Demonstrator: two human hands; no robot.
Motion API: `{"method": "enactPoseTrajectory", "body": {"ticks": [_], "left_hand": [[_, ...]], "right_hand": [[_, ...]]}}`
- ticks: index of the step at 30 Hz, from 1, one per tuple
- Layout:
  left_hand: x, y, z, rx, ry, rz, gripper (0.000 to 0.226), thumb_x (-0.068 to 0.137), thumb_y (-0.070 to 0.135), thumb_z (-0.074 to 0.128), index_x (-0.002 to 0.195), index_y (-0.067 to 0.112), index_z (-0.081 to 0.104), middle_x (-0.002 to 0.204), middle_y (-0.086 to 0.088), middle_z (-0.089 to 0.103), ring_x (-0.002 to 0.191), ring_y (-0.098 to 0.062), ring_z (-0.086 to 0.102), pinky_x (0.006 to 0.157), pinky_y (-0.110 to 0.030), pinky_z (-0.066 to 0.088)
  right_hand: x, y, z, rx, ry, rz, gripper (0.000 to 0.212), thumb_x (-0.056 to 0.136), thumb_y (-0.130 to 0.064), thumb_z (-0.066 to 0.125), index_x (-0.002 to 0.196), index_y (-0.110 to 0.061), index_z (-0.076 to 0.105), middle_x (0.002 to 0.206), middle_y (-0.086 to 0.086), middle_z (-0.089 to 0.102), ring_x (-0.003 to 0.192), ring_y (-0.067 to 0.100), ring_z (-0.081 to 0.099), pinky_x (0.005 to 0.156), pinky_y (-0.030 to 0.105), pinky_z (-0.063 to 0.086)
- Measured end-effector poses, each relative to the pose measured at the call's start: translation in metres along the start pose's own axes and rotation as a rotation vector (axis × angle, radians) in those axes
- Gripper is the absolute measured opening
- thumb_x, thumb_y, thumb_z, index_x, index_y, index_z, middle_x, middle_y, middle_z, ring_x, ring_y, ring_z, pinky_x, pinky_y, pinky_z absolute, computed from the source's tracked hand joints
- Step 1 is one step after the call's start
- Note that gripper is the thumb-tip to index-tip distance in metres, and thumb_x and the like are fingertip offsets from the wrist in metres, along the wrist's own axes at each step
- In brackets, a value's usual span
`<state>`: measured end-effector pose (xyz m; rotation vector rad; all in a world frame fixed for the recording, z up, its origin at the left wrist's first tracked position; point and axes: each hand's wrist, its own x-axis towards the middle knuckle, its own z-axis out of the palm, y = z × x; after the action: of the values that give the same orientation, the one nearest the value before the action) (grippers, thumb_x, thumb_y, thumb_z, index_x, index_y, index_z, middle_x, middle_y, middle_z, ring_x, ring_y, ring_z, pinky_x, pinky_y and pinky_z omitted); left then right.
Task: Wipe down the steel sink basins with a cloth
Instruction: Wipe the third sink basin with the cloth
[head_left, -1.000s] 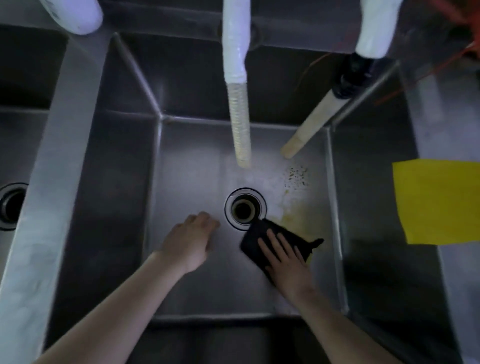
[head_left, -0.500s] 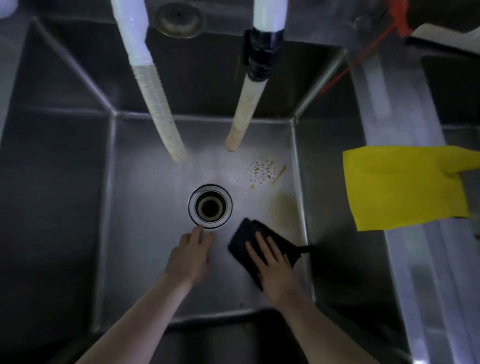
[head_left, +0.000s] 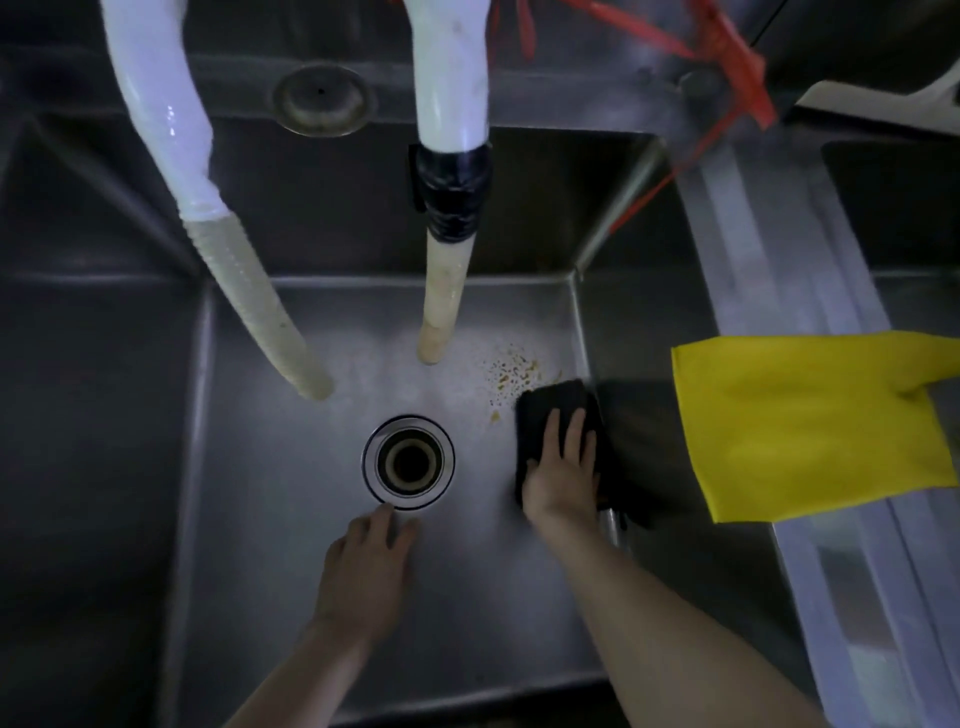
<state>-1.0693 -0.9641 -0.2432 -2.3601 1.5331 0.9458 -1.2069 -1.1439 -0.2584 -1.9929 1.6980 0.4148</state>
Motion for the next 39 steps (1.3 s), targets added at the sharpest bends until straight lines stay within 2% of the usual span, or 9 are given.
{"method": "enactPoseTrajectory", "body": {"ticks": [4, 7, 10, 14, 21, 27, 30, 34, 39], "left_hand": [[0.003, -0.016, -0.001, -0.024, 0.048, -0.005, 0.059, 0.088, 0.027, 0.044, 0.144, 0.033, 0.027, 0.152, 0.000, 0.020, 0.134, -0.024, 0.032, 0.101, -0.037, 0.041], [0.002, -0.034, -0.006, -0.058, 0.088, -0.057, 0.062, 0.082, 0.025, 0.052, 0.142, 0.031, 0.036, 0.152, -0.002, 0.026, 0.132, -0.027, 0.036, 0.098, -0.040, 0.046], [-0.001, -0.051, -0.007, -0.113, 0.088, -0.127, 0.064, 0.079, 0.019, 0.060, 0.140, 0.026, 0.042, 0.151, -0.007, 0.030, 0.133, -0.032, 0.037, 0.098, -0.046, 0.047], [-0.003, -0.060, -0.004, -0.134, 0.032, -0.147, 0.069, 0.083, 0.023, 0.056, 0.147, 0.029, 0.030, 0.157, -0.004, 0.018, 0.142, -0.028, 0.023, 0.108, -0.043, 0.040], [-0.002, -0.058, -0.010, -0.132, -0.009, -0.161, 0.069, 0.088, 0.027, 0.050, 0.149, 0.032, 0.019, 0.160, 0.000, 0.007, 0.146, -0.024, 0.014, 0.112, -0.038, 0.033], [-0.002, -0.064, -0.012, -0.142, 0.038, -0.134, 0.063, 0.086, 0.020, 0.047, 0.145, 0.032, 0.029, 0.156, 0.000, 0.020, 0.139, -0.024, 0.028, 0.106, -0.037, 0.036], [-0.003, -0.065, -0.009, -0.149, 0.074, -0.132, 0.062, 0.086, 0.017, 0.047, 0.144, 0.030, 0.032, 0.155, -0.001, 0.023, 0.136, -0.025, 0.032, 0.105, -0.037, 0.037], [-0.002, -0.067, -0.006, -0.123, 0.082, -0.126, 0.064, 0.086, 0.018, 0.045, 0.145, 0.033, 0.027, 0.155, 0.001, 0.017, 0.138, -0.023, 0.027, 0.107, -0.034, 0.034], [-0.001, -0.067, -0.005, -0.144, 0.066, -0.121, 0.064, 0.086, 0.019, 0.047, 0.145, 0.032, 0.028, 0.156, 0.001, 0.016, 0.138, -0.023, 0.026, 0.107, -0.034, 0.037]], "right_hand": [[0.064, -0.039, -0.027, -0.013, 0.017, -0.065, 0.063, 0.102, -0.033, 0.034, 0.154, -0.028, -0.002, 0.161, 0.000, -0.018, 0.148, 0.029, -0.007, 0.117, 0.054, 0.015], [0.086, -0.050, -0.033, -0.146, 0.009, -0.228, 0.063, 0.102, -0.031, 0.033, 0.153, -0.029, -0.005, 0.162, -0.001, -0.016, 0.148, 0.029, -0.007, 0.118, 0.055, 0.012], [0.074, -0.039, -0.022, -0.264, 0.006, -0.414, 0.063, 0.102, -0.029, 0.034, 0.153, -0.029, -0.003, 0.162, -0.002, -0.015, 0.149, 0.027, -0.006, 0.118, 0.055, 0.011], [0.025, -0.012, 0.010, -0.346, -0.056, -0.607, 0.066, 0.101, -0.028, 0.038, 0.154, -0.031, -0.001, 0.162, -0.003, -0.014, 0.149, 0.027, -0.007, 0.118, 0.055, 0.010], [-0.027, 0.015, 0.029, -0.219, -0.091, -0.355, 0.066, 0.103, -0.034, 0.029, 0.149, -0.032, -0.018, 0.155, -0.005, -0.030, 0.149, 0.022, -0.011, 0.119, 0.047, 0.013], [0.065, -0.045, -0.023, -0.166, -0.040, -0.179, 0.062, 0.102, -0.031, 0.031, 0.154, -0.026, -0.002, 0.162, 0.001, -0.016, 0.149, 0.029, -0.006, 0.118, 0.054, 0.012], [0.095, -0.075, -0.031, -0.231, -0.030, -0.288, 0.061, 0.101, -0.030, 0.035, 0.154, -0.025, 0.005, 0.163, 0.001, -0.007, 0.149, 0.029, -0.001, 0.116, 0.057, 0.015], [0.089, -0.105, -0.014, -0.258, -0.025, -0.387, 0.070, 0.098, -0.025, 0.038, 0.153, -0.030, -0.004, 0.162, -0.004, -0.012, 0.149, 0.027, -0.006, 0.117, 0.059, 0.009], [0.051, -0.150, 0.019, -0.354, -0.059, -0.695, 0.071, 0.099, -0.025, 0.039, 0.153, -0.033, -0.006, 0.161, -0.006, -0.017, 0.148, 0.026, -0.016, 0.115, 0.058, 0.004]]}}
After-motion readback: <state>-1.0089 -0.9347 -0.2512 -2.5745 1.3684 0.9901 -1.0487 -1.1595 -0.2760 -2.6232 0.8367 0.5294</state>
